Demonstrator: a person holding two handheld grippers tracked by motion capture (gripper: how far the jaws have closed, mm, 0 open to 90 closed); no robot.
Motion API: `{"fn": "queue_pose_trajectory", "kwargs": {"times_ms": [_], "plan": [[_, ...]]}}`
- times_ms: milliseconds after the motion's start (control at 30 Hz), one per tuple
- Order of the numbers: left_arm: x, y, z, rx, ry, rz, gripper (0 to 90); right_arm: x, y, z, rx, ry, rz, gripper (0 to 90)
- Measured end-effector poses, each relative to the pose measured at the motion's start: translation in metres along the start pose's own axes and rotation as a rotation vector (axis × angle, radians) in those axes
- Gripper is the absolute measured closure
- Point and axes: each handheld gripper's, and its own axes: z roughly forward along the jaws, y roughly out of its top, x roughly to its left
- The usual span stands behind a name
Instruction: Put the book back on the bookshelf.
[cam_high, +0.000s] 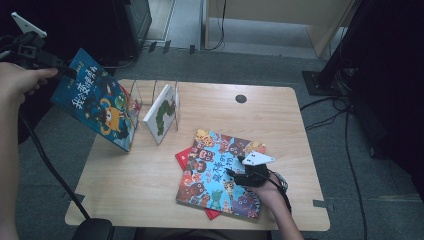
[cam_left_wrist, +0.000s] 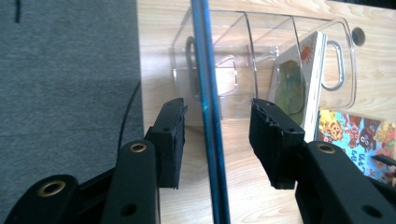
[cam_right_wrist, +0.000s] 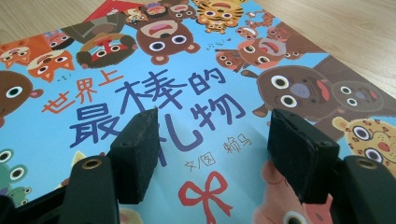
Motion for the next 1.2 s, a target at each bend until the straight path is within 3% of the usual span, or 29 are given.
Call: {"fn": "queue_pose_trajectory", "kwargs": {"times_ms": [133,300,433,567,800,967,1033,1200], "plan": [[0.000,-0.003,-0.015,-0.045,-0.002,0.004,54.5,-0.002,0.000,0.000,-0.002,0.009,-0.003,34.8],[-0.006,-0.009,-0.029,-0.065,-0.004,0.021,54.2,-0.005,0.002,0.001,0.000,0.016,0.010,35.7],[-0.021,-0.014,-0.037,-0.089,-0.015,0.031,54.0,-0.004,0.005,0.004,0.011,0.009,-0.003,35.7],[-0.038,-0.021,-0.038,-0.092,-0.017,0.077,52.7,-0.007,0.007,0.005,0.019,0.011,0.000,37.0],[-0.059,-0.032,-0.025,-0.095,-0.033,0.123,51.7,-0.010,0.010,0.008,0.014,0.024,0.016,38.6],[-0.071,-0.043,-0.011,-0.111,-0.111,0.142,50.3,-0.015,0.013,0.009,0.026,0.018,0.020,38.8],[-0.079,-0.050,-0.005,-0.107,-0.090,0.175,50.1,-0.017,0.014,0.009,0.027,0.009,0.011,38.9],[-0.087,-0.067,0.009,-0.101,-0.108,0.190,50.0,-0.018,0.017,0.012,0.033,0.020,0.014,39.3]]}}
